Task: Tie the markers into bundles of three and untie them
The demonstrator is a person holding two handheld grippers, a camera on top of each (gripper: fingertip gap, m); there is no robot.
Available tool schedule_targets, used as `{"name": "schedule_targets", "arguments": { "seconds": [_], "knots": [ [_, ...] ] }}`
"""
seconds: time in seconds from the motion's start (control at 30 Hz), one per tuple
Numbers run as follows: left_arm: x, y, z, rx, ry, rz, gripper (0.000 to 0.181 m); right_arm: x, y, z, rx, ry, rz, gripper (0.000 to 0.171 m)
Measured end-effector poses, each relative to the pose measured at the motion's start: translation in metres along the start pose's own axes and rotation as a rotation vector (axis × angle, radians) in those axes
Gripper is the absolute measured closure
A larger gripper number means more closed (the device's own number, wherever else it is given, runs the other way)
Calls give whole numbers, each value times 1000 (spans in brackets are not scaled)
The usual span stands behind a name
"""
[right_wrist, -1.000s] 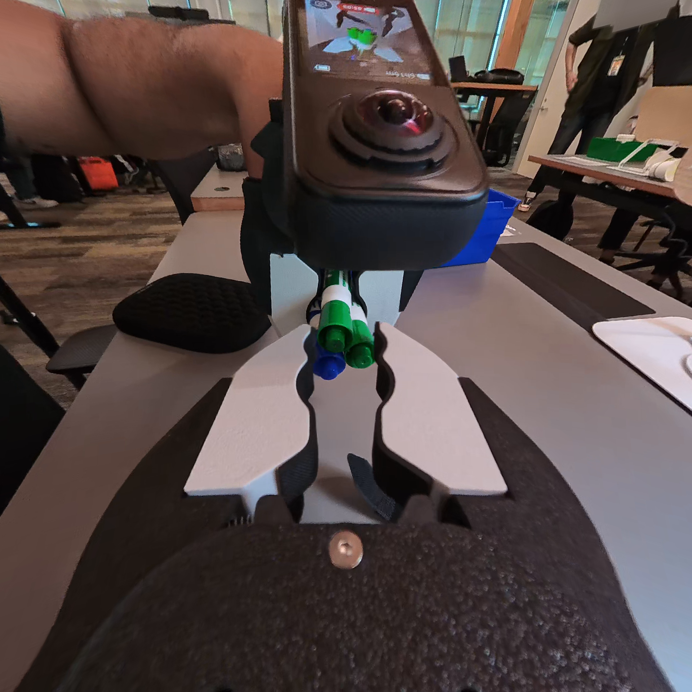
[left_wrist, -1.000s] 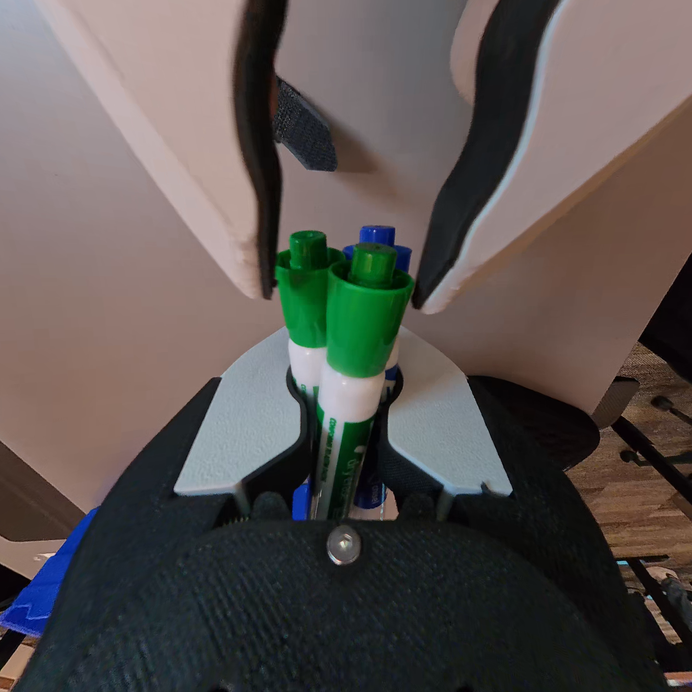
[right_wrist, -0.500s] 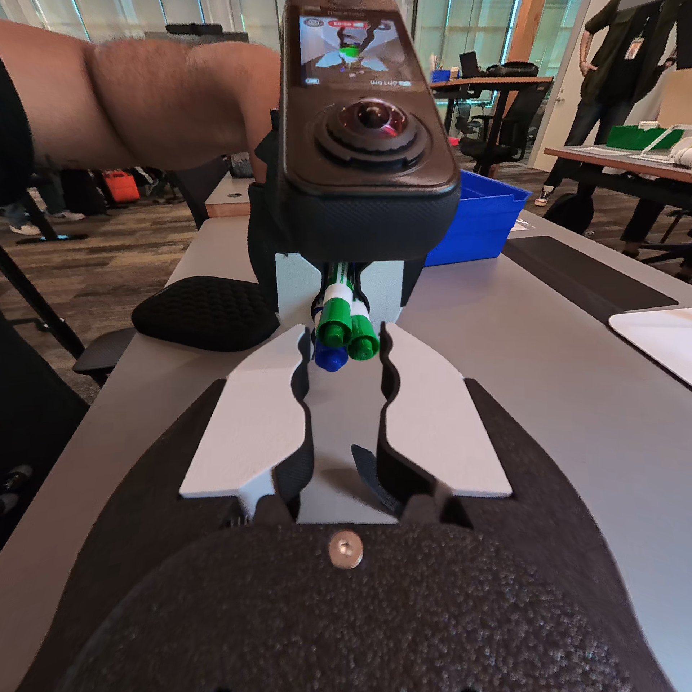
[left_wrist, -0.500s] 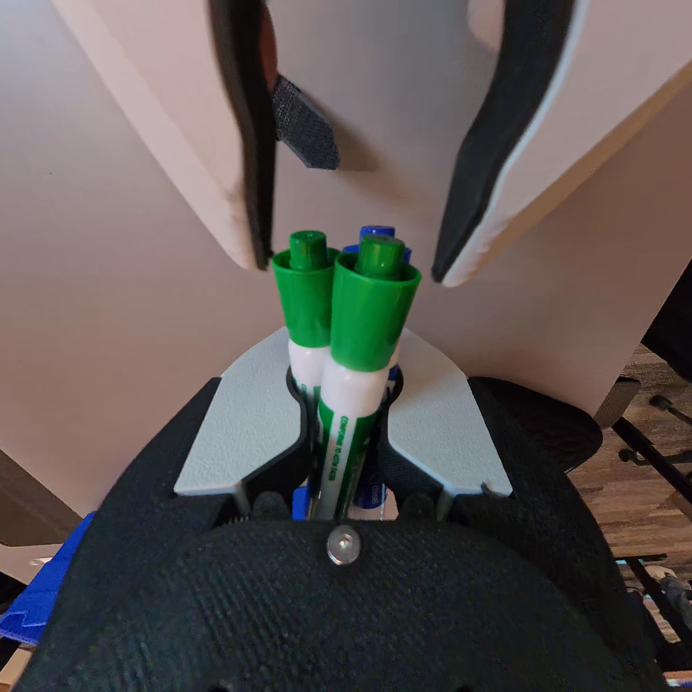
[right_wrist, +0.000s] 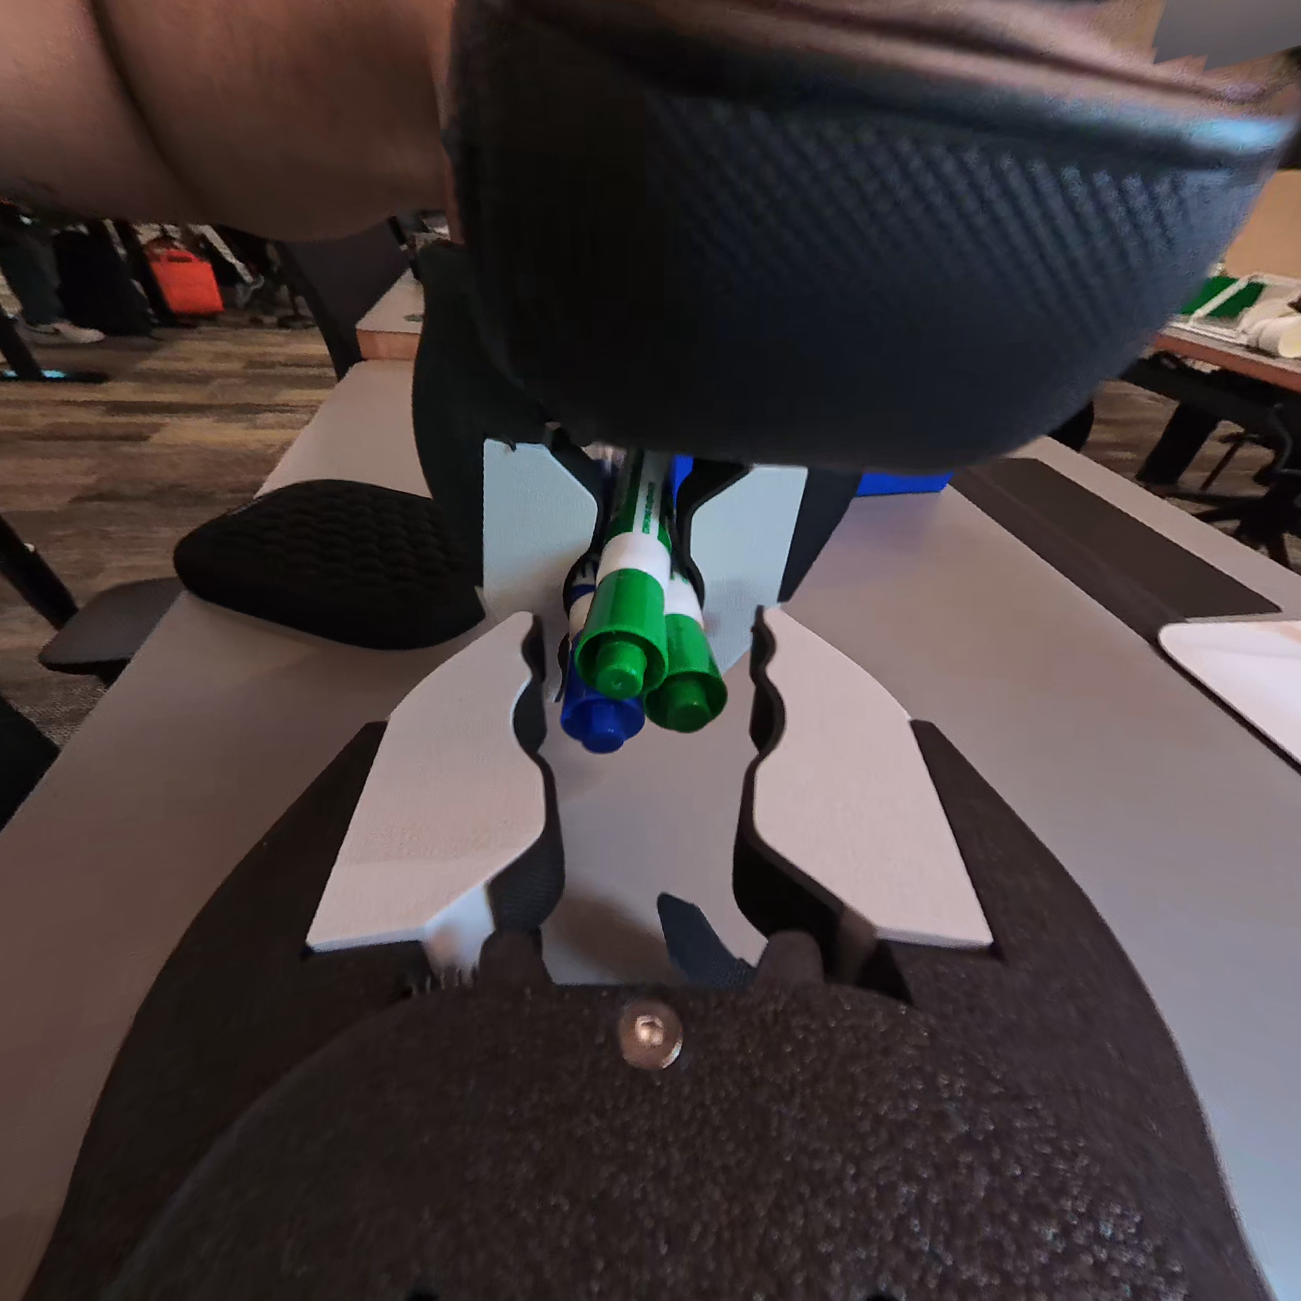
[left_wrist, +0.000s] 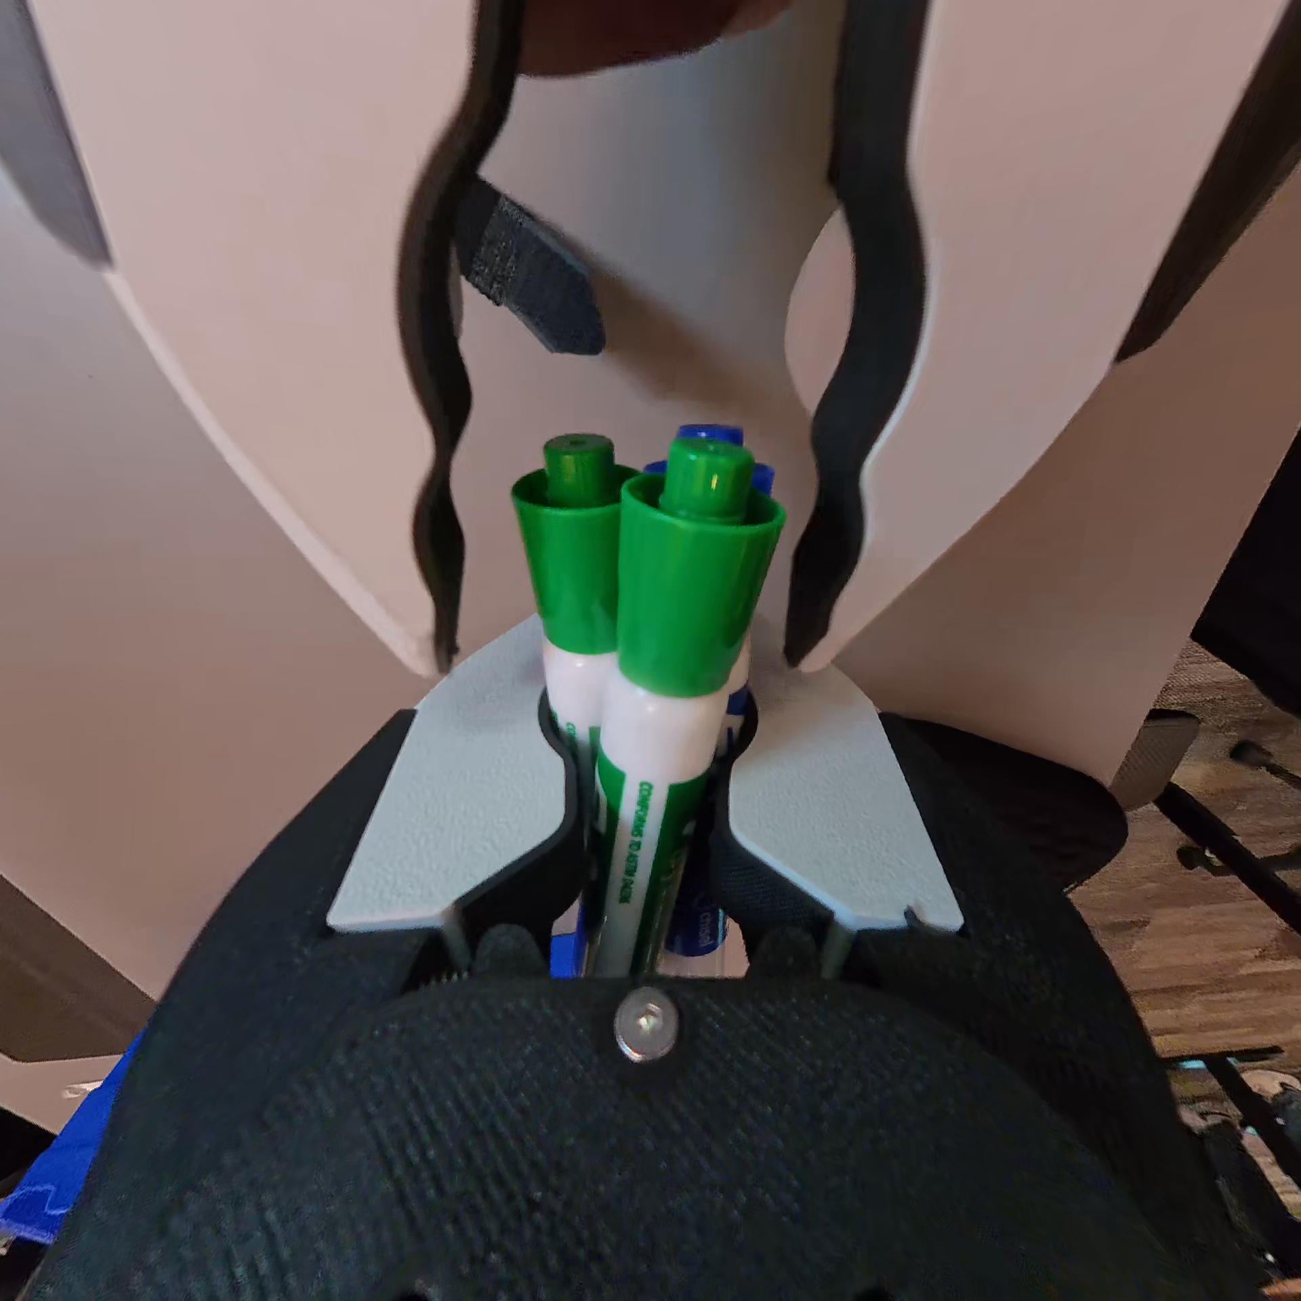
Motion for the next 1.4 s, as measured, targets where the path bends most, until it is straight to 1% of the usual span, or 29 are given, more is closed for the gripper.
{"name": "schedule_targets", "arguments": {
  "seconds": [0.07,0.17,0.37,0.4,0.43,0.47,0.5,0.53,0.57,0.63,0.87,1.4],
  "knots": [
    [2,-2,-2,4,13,0,139,3,0,3,26,-21,-15,130],
    [4,-4,-3,3,19,-11,139,6,-3,3,14,-36,-31,132],
    [5,-5,-4,-10,24,-16,137,5,-7,4,57,27,-32,137],
    [3,-5,-2,3,24,3,135,6,-10,2,48,28,-41,153],
    [-5,-4,1,25,26,56,145,7,-14,-2,33,9,-50,154],
    [-2,-3,1,13,27,-7,149,7,-15,-1,44,1,-30,153],
    [1,-5,-2,-22,20,-69,150,10,-17,0,50,-4,-36,153],
    [2,-7,-4,-12,31,-102,150,13,-18,2,49,-5,-50,153],
    [2,-9,-4,18,52,-105,150,14,-18,3,51,-8,-57,153],
    [3,-10,-4,11,45,-115,150,13,-18,1,49,-4,-54,153],
    [0,-3,1,12,36,-98,150,7,-17,-1,32,-1,-20,152],
    [-9,4,4,-6,19,-82,150,2,-15,-2,25,27,-7,150]
  ]
}}
Point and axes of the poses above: each gripper's, where its closed fingertips meet, y out along the fingers, x out of its top, z = x × y across the jaws, the point moved 4 cm from there along -y, back along the fingers, and after that the axes turned 6 degrees about -y, right-handed, at the moved point
